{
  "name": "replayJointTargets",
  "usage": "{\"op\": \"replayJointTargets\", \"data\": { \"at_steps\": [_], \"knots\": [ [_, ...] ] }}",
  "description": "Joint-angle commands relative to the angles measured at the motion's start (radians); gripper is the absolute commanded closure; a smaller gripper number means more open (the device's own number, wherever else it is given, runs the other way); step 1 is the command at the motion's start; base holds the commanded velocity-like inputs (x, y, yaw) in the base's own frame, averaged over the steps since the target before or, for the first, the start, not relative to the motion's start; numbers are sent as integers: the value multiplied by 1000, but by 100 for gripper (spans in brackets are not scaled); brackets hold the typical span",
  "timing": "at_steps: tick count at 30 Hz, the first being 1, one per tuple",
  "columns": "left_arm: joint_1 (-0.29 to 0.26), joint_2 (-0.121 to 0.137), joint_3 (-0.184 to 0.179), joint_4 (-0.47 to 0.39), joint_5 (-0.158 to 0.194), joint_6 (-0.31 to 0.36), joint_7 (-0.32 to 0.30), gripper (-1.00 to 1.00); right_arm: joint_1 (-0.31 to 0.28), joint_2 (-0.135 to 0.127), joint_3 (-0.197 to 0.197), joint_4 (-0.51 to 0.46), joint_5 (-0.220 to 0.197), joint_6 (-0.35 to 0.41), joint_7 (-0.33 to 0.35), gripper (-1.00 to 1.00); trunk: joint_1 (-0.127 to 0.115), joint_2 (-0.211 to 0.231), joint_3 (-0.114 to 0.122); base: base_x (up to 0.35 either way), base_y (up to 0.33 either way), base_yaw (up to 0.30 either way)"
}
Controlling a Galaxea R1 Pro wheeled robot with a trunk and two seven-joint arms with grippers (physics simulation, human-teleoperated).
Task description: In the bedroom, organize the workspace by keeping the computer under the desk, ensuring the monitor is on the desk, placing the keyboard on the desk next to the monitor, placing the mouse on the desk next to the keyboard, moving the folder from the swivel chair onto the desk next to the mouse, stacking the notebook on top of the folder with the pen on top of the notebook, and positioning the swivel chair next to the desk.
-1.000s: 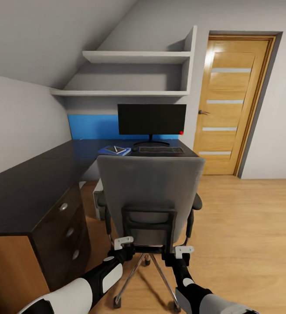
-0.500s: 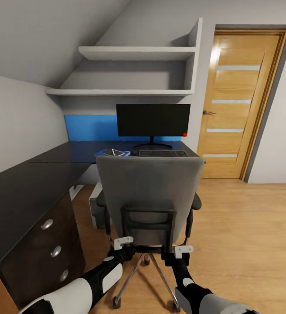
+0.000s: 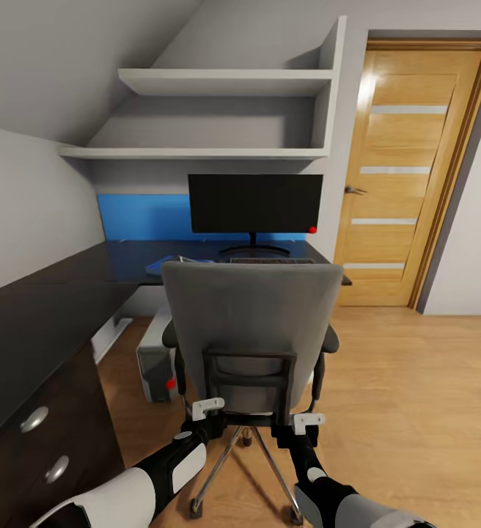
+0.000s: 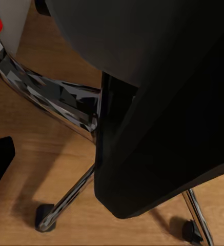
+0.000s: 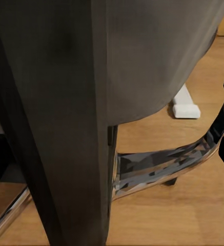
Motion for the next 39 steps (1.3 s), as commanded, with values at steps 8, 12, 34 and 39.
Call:
{"op": "replayJointTargets", "data": {
  "at_steps": [8,12,34,39],
  "knots": [
    [-1,-1,-5,0,7,-5,5,-100,-1,1,-1,0,-13,-5,-3,-100,0,0,-1,322,0,0],
    [-1,-1,-5,1,8,-5,5,-100,-1,0,-2,0,-13,-5,-3,-100,0,0,-1,305,0,0],
    [-1,-2,-6,1,8,-5,5,-100,-1,0,-2,0,-13,-4,-3,-100,0,0,-1,87,0,0],
    [-1,-3,-6,1,8,-5,5,-100,-1,0,-2,0,-13,-3,-3,-100,0,0,-1,313,0,0]
  ]
}}
